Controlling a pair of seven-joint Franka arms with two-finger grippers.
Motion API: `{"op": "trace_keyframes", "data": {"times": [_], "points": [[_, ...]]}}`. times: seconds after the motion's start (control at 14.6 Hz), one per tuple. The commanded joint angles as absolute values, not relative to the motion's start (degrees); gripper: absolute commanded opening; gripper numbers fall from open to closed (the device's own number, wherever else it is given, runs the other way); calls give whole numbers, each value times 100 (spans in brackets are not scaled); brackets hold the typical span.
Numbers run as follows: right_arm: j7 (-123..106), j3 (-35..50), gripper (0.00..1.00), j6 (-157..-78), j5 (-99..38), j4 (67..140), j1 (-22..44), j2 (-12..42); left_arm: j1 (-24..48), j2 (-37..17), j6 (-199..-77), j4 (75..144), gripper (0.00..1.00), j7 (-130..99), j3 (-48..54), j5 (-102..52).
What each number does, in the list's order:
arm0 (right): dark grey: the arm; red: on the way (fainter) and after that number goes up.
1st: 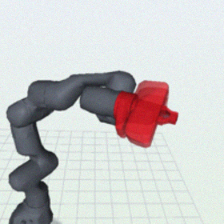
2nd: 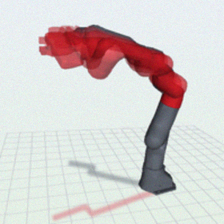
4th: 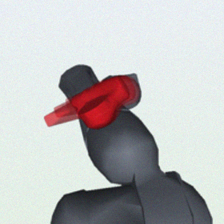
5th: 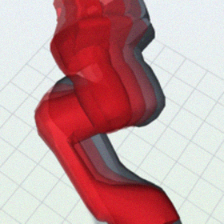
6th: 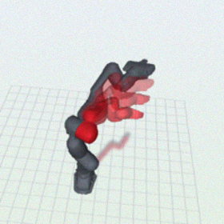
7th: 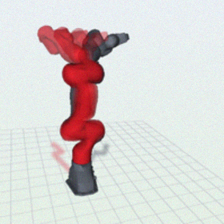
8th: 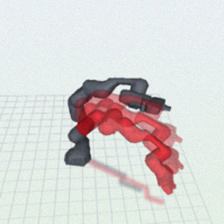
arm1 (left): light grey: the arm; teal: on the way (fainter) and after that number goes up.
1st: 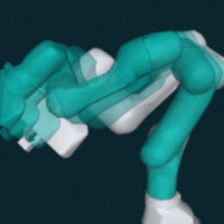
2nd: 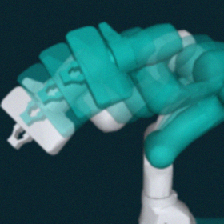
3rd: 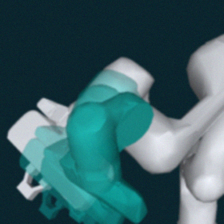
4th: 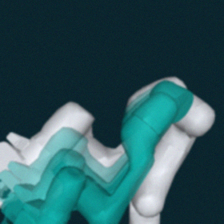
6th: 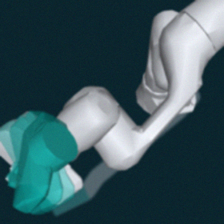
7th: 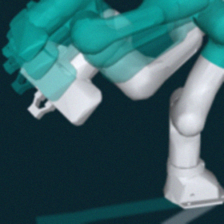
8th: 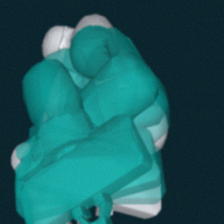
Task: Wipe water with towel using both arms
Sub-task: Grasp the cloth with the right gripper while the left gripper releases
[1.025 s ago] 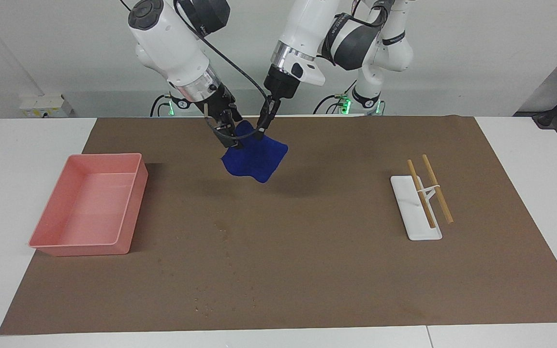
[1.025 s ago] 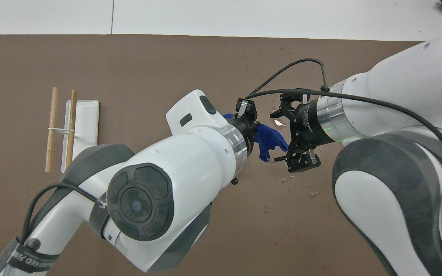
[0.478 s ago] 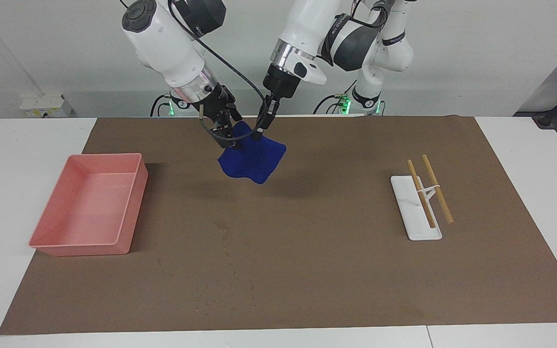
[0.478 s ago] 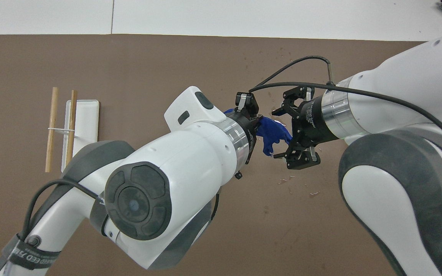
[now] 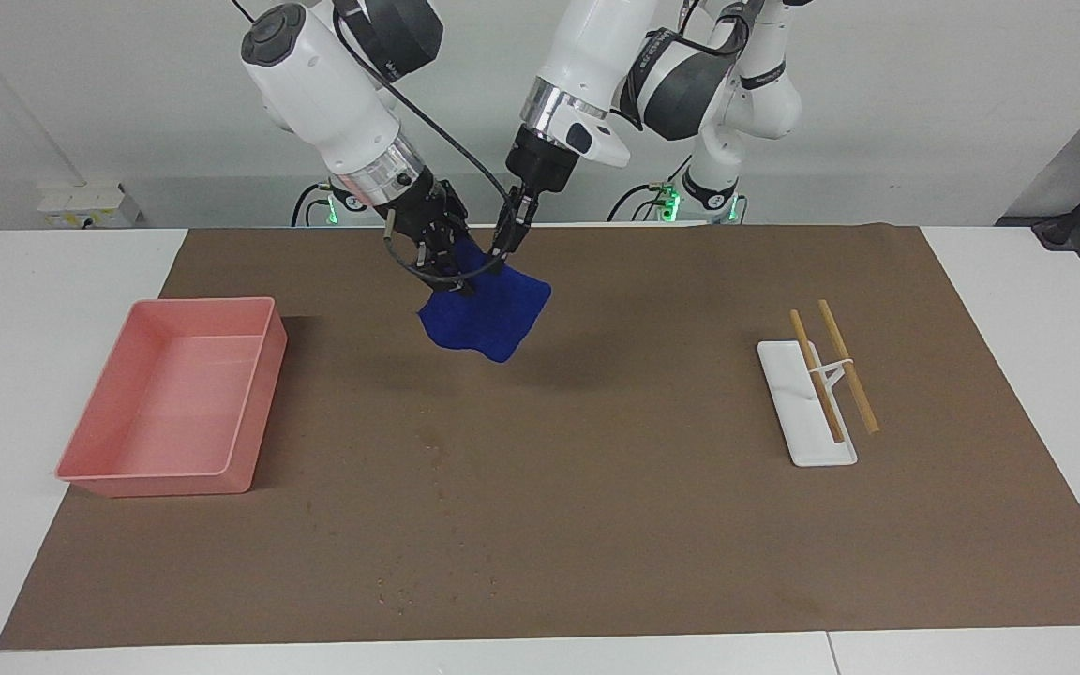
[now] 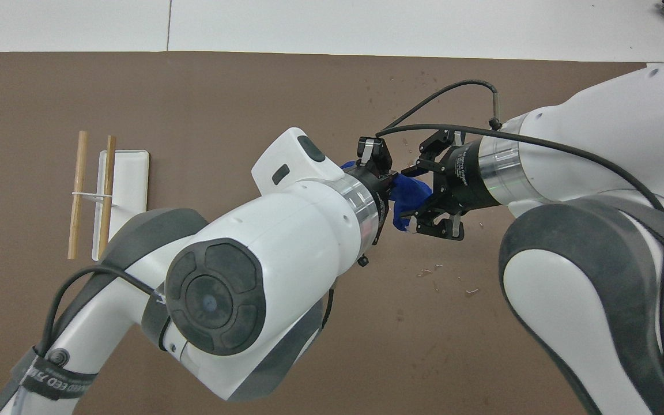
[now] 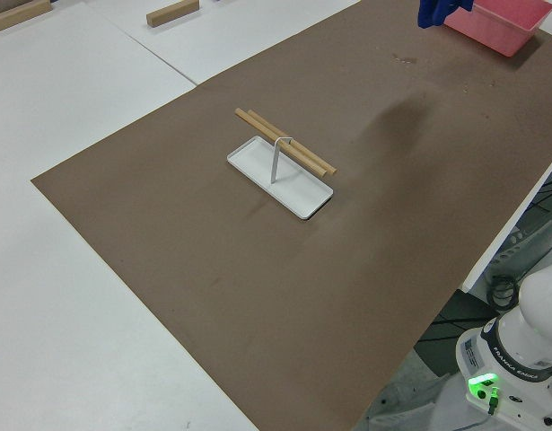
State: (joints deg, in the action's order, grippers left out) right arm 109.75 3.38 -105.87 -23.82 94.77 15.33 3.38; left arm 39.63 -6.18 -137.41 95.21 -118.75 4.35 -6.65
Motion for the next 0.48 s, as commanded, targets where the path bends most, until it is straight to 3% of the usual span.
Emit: {"op": "trace_keyframes", "data": {"times": [0.0,0.27,0.34,0.41], "points": [[11074,378,0,-10705,-2523,9563,1459,228,4078,-703,-13746,9351,0,-11927,360,-659],[11013,378,0,-10723,-2444,9554,1476,229,4069,-703,-13737,9387,0,-11900,352,-659],[11004,378,0,-10784,-2435,9545,1477,237,4078,-703,-13729,9395,25,-11883,352,-650],[10960,378,0,-10871,-2426,9528,1477,263,4078,-703,-13720,9404,75,-11787,360,-659]]}}
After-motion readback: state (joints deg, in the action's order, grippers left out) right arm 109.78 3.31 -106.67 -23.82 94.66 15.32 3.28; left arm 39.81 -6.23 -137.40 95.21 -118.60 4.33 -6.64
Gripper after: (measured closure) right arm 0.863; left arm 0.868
